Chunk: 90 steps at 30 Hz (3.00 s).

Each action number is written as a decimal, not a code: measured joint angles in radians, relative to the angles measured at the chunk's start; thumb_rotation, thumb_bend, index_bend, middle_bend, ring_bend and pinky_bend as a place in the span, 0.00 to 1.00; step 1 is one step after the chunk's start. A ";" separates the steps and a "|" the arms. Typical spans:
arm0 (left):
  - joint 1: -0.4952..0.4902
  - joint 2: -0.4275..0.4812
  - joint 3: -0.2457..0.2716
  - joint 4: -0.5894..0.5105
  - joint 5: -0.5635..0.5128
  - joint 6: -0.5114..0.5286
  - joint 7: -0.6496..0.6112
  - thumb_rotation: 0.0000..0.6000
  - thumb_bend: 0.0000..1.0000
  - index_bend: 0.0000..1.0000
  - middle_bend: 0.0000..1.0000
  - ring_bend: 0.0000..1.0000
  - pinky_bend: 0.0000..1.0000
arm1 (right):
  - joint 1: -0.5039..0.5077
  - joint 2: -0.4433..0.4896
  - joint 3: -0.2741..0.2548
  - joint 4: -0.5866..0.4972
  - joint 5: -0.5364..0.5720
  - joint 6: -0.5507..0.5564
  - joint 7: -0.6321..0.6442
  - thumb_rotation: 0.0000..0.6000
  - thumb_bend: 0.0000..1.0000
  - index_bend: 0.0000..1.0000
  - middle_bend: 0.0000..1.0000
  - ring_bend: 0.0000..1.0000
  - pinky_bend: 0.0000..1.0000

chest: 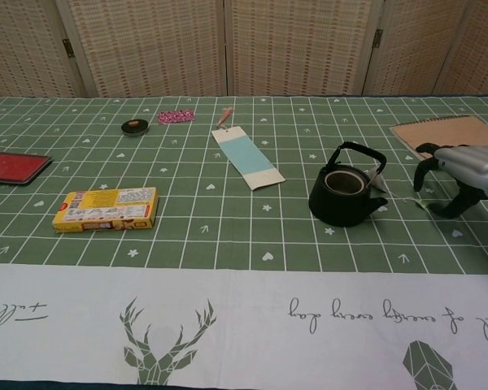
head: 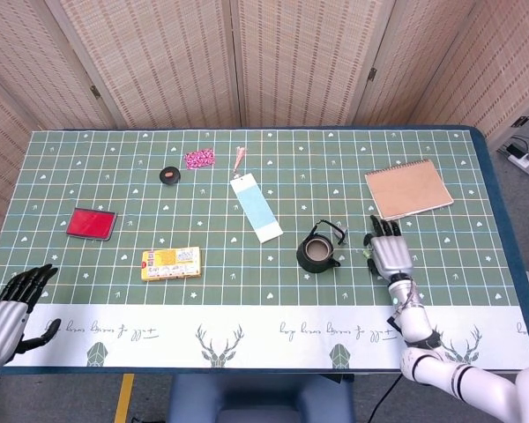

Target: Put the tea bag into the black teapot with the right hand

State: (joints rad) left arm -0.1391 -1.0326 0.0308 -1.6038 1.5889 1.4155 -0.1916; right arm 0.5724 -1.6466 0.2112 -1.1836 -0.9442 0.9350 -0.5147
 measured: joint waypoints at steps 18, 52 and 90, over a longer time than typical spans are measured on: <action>0.000 0.002 0.002 0.002 0.006 0.005 -0.009 1.00 0.36 0.00 0.00 0.00 0.07 | 0.015 -0.051 -0.013 0.070 0.008 0.017 0.007 1.00 0.44 0.37 0.00 0.00 0.00; 0.002 0.002 0.005 -0.002 0.012 0.011 0.001 1.00 0.36 0.00 0.00 0.00 0.07 | 0.012 -0.082 -0.033 0.102 -0.027 0.050 -0.006 1.00 0.44 0.42 0.00 0.00 0.00; 0.002 -0.005 0.004 0.001 0.013 0.013 0.016 1.00 0.36 0.00 0.00 0.00 0.07 | 0.005 -0.099 -0.027 0.143 -0.044 0.051 -0.009 1.00 0.44 0.59 0.00 0.00 0.00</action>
State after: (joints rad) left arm -0.1367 -1.0381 0.0350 -1.6033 1.6015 1.4283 -0.1758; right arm 0.5772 -1.7460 0.1842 -1.0406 -0.9880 0.9856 -0.5238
